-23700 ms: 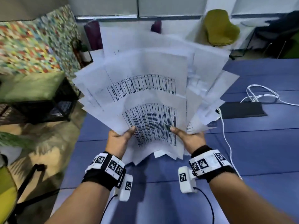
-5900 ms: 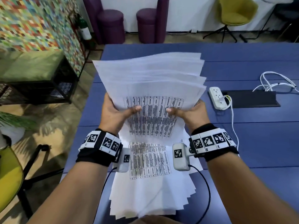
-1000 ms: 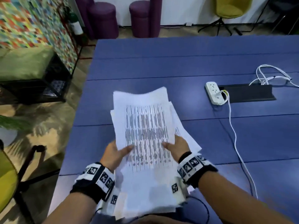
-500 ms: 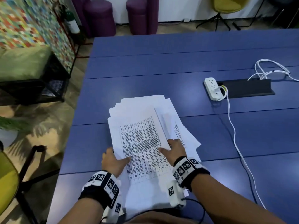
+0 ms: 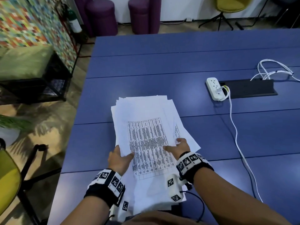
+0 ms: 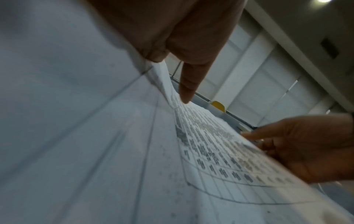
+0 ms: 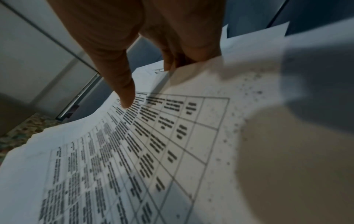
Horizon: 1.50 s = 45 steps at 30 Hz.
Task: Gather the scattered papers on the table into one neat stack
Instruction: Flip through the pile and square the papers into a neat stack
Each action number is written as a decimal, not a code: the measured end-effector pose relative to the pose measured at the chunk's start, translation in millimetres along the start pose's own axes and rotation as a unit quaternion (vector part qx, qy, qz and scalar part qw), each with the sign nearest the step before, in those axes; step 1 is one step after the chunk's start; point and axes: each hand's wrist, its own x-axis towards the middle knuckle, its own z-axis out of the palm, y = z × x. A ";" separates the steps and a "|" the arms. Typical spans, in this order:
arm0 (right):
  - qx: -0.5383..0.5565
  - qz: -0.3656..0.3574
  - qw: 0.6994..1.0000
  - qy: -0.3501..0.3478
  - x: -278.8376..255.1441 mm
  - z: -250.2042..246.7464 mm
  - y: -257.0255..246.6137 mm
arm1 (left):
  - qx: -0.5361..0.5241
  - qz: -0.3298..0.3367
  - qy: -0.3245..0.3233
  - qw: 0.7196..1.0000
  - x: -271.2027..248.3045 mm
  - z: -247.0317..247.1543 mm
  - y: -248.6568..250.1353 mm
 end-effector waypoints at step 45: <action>0.255 -0.311 0.915 0.020 -74.3 -46.9 -114.3 | -0.358 0.360 0.039 0.861 -36.3 -71.6 150.1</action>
